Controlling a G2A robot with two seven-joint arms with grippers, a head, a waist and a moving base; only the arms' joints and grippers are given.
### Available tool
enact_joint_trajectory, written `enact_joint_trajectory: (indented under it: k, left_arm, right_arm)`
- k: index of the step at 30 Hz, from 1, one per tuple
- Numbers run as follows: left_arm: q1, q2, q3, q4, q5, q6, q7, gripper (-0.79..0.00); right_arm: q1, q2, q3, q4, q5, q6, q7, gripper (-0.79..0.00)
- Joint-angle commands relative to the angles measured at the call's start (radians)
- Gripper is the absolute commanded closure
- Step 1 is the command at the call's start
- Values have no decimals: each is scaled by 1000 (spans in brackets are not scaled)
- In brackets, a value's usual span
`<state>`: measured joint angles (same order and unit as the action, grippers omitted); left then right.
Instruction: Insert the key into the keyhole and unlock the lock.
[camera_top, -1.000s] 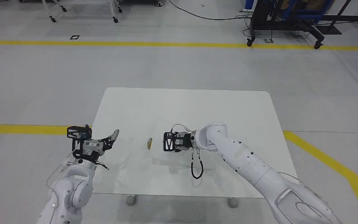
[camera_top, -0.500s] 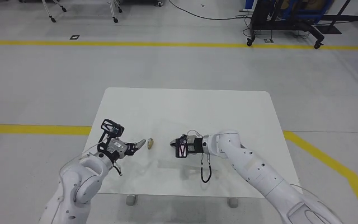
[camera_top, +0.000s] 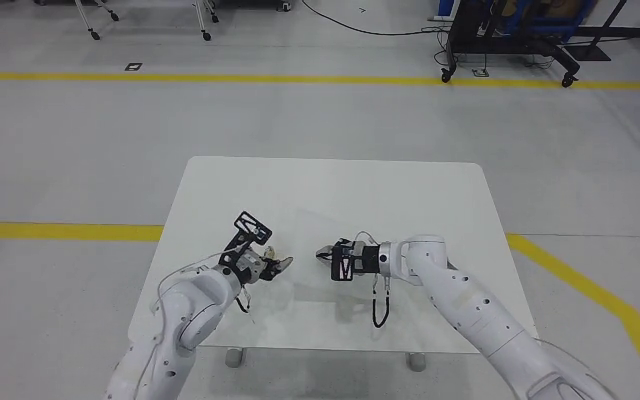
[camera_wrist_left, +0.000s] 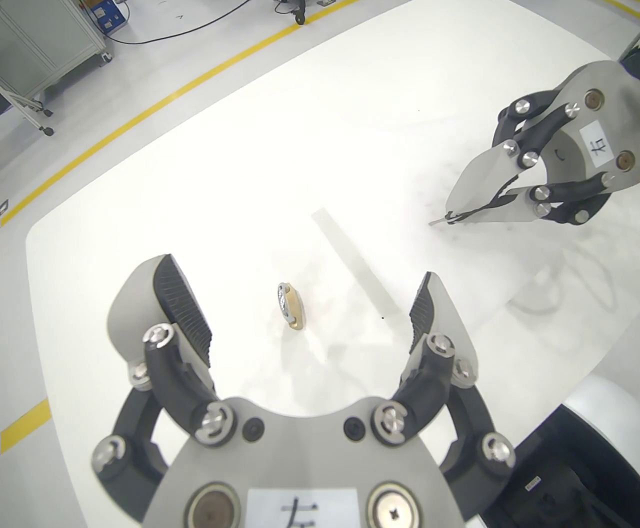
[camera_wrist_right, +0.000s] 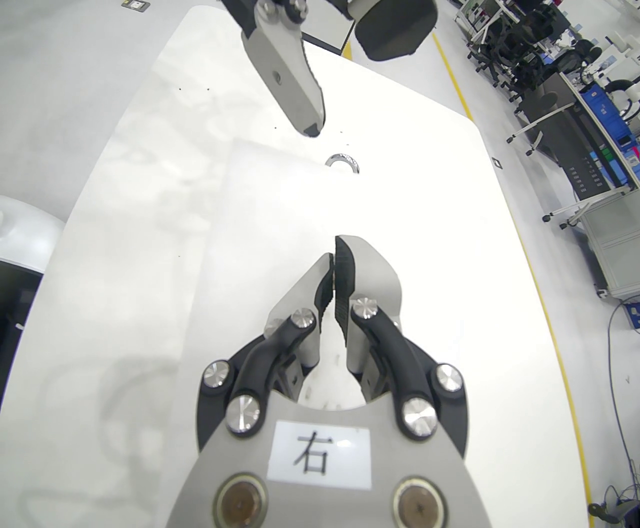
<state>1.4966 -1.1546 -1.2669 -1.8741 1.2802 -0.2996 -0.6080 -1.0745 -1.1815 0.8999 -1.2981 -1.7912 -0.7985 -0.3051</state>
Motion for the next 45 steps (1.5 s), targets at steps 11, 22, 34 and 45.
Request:
enact_joint_trajectory:
  k: [11,22,34,45]
  left_arm:
    - [-62,-24,162,80,127,98,10,-785]
    - [-112,-41,203,150,122,151,19,-785]
    - [59,7,-217,-40,-171,-5,104,-785]
    - [59,7,-217,-40,-171,-5,104,-785]
  right_arm:
    - [-23,22,28,5,-26,9,-68,0]
    - [-41,44,64,29,-19,1,-167,0]
    - [-47,50,67,27,-16,-8,-187,0]
    - [-60,36,88,57,251,-77,-276,0]
